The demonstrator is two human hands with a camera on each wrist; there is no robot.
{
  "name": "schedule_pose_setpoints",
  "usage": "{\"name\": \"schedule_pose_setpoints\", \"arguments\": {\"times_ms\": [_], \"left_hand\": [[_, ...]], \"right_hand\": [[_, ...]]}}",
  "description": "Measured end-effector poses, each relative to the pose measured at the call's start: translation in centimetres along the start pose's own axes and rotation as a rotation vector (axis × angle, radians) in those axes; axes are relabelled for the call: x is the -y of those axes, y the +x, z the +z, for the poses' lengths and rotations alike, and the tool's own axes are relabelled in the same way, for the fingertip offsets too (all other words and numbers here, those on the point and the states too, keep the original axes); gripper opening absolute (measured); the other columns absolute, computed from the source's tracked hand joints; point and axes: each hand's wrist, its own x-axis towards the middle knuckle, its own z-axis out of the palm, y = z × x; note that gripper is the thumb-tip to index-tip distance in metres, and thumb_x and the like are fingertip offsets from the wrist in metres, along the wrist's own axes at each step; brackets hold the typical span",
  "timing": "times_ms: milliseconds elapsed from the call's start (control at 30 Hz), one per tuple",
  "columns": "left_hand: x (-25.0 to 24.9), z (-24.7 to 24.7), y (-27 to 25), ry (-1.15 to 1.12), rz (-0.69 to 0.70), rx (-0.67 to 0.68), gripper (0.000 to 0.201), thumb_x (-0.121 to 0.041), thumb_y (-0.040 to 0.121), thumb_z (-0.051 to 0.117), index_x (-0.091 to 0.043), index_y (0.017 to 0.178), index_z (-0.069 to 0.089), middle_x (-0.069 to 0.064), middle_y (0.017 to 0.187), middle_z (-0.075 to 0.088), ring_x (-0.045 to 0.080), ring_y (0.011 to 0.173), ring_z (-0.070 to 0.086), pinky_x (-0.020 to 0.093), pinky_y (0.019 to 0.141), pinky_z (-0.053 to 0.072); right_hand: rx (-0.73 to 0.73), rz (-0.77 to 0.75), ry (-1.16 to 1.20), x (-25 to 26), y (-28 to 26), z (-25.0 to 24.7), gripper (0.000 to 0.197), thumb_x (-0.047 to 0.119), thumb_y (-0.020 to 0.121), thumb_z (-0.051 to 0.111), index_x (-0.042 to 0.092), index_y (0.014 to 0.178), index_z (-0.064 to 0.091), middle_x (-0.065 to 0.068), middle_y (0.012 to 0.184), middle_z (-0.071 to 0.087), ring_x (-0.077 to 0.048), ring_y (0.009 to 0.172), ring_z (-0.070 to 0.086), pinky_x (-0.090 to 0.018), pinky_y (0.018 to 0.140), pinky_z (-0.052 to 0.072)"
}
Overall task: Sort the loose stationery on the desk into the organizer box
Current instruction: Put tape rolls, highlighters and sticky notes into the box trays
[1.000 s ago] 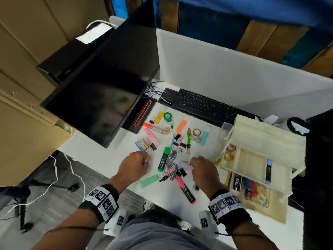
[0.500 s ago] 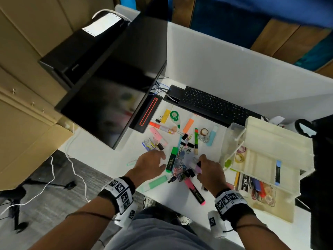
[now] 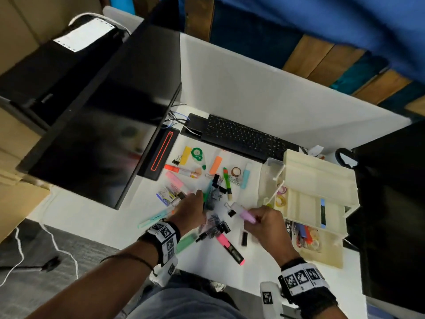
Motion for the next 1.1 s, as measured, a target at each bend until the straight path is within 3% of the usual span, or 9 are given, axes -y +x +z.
{"name": "schedule_pose_setpoints", "arguments": {"times_ms": [67,200,367,500,567,600,767,867,1100], "left_hand": [[0.0,-0.2,-0.1,0.009,-0.021,0.033,0.042,-0.021,0.085,0.066,-0.005,0.119,0.049,0.016,0.104,0.06,0.038,0.092,0.066,0.039,0.067,0.055],[0.0,-1.3,0.0,0.058,-0.016,0.034,0.028,-0.018,0.088,0.061,-0.001,0.109,0.054,0.017,0.098,0.064,0.038,0.09,0.067,0.034,0.065,0.05],[1.5,-2.4,0.8,0.183,0.138,0.027,0.031,0.0,0.049,0.089,-0.004,0.057,0.059,0.013,0.052,0.048,0.027,0.038,0.051,0.029,0.036,0.045],[-0.5,-5.5,-1.5,-0.004,0.042,0.014,0.012,-0.014,0.076,0.068,-0.005,0.073,0.061,0.013,0.065,0.057,0.032,0.051,0.059,0.035,0.044,0.047],[-1.6,-6.0,-1.8,-0.113,0.036,-0.183,0.028,-0.021,0.101,0.041,-0.013,0.079,0.057,0.007,0.077,0.061,0.03,0.072,0.06,0.034,0.06,0.043],[-1.9,-6.0,-1.8,-0.157,0.021,-0.172,0.033,-0.021,0.104,0.036,-0.014,0.077,0.053,0.006,0.075,0.059,0.028,0.074,0.058,0.034,0.06,0.037],[-4.8,-6.1,-2.2,-0.293,0.053,-0.087,0.036,-0.017,0.105,0.039,-0.018,0.069,0.042,-0.001,0.059,0.052,0.016,0.059,0.05,0.029,0.052,0.031],[-7.0,-6.0,-3.0,-0.302,0.077,-0.071,0.034,-0.029,0.099,0.036,-0.022,0.067,0.044,-0.007,0.055,0.055,0.009,0.058,0.052,0.027,0.054,0.033],[-9.5,-4.5,-4.9,-0.29,0.122,-0.03,0.031,-0.022,0.106,0.038,-0.016,0.078,0.05,0.002,0.063,0.055,0.02,0.067,0.058,0.039,0.067,0.046]], "right_hand": [[-0.031,0.07,0.151,0.0,-0.9,-0.9,0.019,0.01,0.081,0.08,0.029,0.08,0.081,-0.002,0.07,0.07,-0.006,0.053,0.056,-0.026,0.052,0.048],[-0.098,0.141,0.353,0.1,-2.5,-3.2,0.036,0.005,0.085,0.081,0.035,0.105,0.082,0.012,0.09,0.081,-0.006,0.072,0.07,-0.029,0.065,0.061],[-0.278,0.136,0.566,-0.2,-3.3,-8.7,0.033,-0.005,0.084,0.079,0.016,0.11,0.08,0.0,0.099,0.082,-0.01,0.081,0.072,-0.017,0.071,0.058],[-0.436,0.103,0.638,-2.1,-3.7,-13.4,0.026,0.001,0.086,0.079,0.012,0.11,0.08,-0.006,0.099,0.081,-0.014,0.086,0.073,-0.018,0.076,0.059],[-0.487,0.079,0.589,-3.8,-3.7,-15.1,0.025,0.004,0.087,0.078,0.012,0.111,0.08,-0.004,0.104,0.08,-0.016,0.098,0.075,-0.021,0.085,0.06],[-0.508,0.068,0.568,-4.6,-3.5,-15.8,0.025,0.004,0.088,0.078,0.012,0.111,0.079,-0.003,0.105,0.08,-0.016,0.1,0.074,-0.019,0.084,0.058],[-0.594,0.047,0.468,-8.6,-1.6,-18.6,0.018,0.009,0.09,0.077,0.016,0.107,0.078,0.001,0.102,0.078,-0.019,0.097,0.072,-0.026,0.085,0.058],[-0.578,0.063,0.402,-10.8,-0.3,-19.4,0.015,0.01,0.09,0.078,0.017,0.104,0.078,0.003,0.098,0.077,-0.021,0.093,0.071,-0.028,0.081,0.059],[-0.526,0.013,0.008,-14.2,2.1,-19.4,0.014,0.013,0.089,0.079,0.021,0.101,0.081,0.012,0.094,0.067,-0.014,0.092,0.063,-0.031,0.087,0.051]]}}
